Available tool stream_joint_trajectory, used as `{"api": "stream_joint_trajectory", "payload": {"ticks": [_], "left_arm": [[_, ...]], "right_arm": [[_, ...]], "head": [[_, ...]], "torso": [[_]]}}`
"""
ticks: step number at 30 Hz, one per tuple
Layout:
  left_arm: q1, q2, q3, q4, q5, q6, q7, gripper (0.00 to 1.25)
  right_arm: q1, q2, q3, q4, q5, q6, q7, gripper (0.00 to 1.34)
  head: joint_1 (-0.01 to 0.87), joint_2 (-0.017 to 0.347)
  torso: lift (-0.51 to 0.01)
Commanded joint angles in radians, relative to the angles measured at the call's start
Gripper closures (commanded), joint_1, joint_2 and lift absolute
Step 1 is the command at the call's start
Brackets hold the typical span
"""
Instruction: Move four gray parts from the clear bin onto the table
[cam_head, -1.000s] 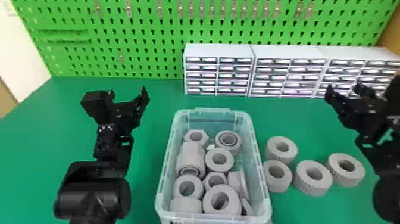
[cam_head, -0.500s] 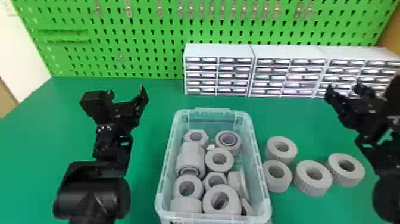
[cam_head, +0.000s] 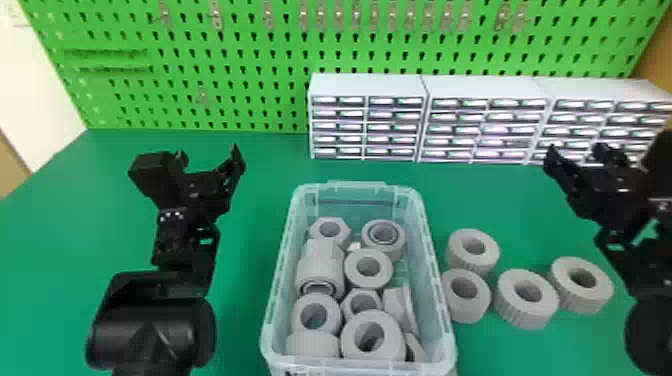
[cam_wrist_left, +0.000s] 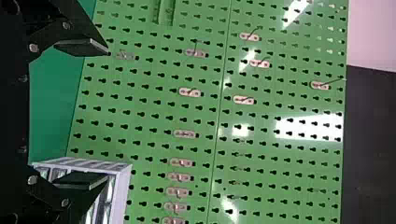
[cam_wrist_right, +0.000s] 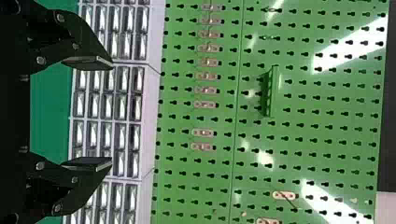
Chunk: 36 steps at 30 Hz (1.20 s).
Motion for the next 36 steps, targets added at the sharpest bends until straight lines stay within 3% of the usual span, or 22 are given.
{"api": "stream_joint_trajectory", "payload": {"ticks": [1,36], "left_arm": [[-0.002,-0.003,0.000,0.000,0.001,0.000,0.000,0.31],[-0.002,-0.003,0.000,0.000,-0.002,0.000,0.000,0.32]], "right_arm": [[0.001,0.000,-0.001,0.000,-0.001,0.002,0.000,0.53],[-0.001,-0.005,0.010,0.003,0.002,0.008,0.000,0.53]], "head": [[0.693,0.072],[0.693,0.072]], "torso": [[-0.052],[-0.052]]}}
